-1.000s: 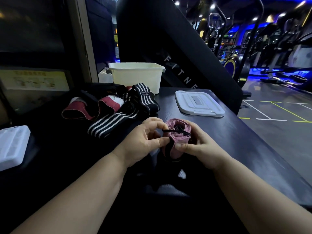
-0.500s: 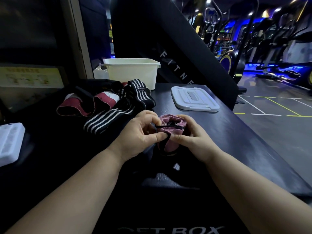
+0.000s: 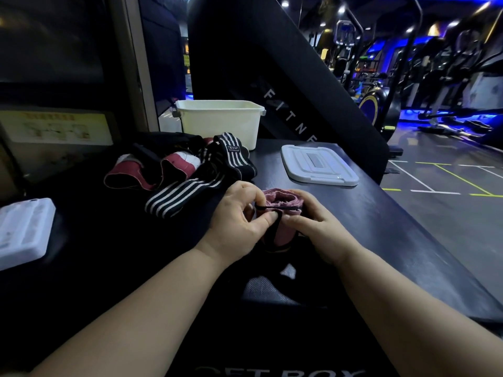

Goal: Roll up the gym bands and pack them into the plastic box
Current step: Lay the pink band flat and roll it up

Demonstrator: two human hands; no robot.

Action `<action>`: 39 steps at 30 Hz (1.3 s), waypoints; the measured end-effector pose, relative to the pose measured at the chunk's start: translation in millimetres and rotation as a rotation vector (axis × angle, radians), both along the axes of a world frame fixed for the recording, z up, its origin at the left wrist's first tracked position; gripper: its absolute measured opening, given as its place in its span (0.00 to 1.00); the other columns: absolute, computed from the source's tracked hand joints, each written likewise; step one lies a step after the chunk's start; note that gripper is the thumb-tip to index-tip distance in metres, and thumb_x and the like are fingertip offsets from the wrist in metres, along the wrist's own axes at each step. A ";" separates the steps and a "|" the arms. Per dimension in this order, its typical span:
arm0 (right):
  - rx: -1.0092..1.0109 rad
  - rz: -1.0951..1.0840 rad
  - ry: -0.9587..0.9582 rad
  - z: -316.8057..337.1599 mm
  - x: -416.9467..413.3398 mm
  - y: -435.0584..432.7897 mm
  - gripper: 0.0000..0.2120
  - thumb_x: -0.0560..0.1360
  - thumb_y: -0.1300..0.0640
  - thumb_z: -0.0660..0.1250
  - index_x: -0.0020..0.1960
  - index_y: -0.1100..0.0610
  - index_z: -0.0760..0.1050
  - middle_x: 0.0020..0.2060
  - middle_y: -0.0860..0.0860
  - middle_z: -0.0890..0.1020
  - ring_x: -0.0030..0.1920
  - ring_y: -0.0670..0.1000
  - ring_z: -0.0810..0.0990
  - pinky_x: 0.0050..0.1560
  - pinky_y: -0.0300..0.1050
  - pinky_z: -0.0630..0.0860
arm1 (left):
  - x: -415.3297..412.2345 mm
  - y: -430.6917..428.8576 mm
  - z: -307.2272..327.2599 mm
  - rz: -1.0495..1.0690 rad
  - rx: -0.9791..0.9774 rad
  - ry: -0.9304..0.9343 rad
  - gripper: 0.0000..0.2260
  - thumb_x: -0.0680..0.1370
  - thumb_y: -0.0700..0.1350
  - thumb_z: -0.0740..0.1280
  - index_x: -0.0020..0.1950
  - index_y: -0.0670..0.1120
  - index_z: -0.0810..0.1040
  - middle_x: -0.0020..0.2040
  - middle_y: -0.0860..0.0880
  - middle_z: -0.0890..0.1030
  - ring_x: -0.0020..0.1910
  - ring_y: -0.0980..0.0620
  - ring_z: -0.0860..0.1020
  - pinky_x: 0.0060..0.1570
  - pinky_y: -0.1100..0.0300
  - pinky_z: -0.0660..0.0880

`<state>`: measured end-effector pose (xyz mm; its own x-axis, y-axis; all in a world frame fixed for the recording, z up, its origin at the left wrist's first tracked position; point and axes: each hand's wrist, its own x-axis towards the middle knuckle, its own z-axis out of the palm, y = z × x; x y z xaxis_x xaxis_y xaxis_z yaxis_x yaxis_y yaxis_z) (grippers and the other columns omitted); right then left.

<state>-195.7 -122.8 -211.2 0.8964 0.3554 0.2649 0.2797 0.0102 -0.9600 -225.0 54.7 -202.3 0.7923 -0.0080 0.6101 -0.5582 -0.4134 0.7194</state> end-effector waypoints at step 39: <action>-0.095 -0.151 -0.163 -1.1 -1.8 7.1 0.23 0.65 0.54 0.74 0.60 0.53 0.75 0.54 0.51 0.83 0.56 0.47 0.81 0.61 0.46 0.76 | 0.0 15.4 17.8 -0.024 0.168 0.084 0.14 0.69 0.36 0.76 0.37 0.53 0.75 0.42 0.55 0.75 0.36 0.53 0.73 0.38 0.70 0.69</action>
<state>-197.5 -115.7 -212.2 0.8895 0.2511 0.3818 0.4221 -0.1316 -0.8969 -225.1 70.1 -184.5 0.8386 -0.1236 0.5306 -0.5104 -0.5190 0.6857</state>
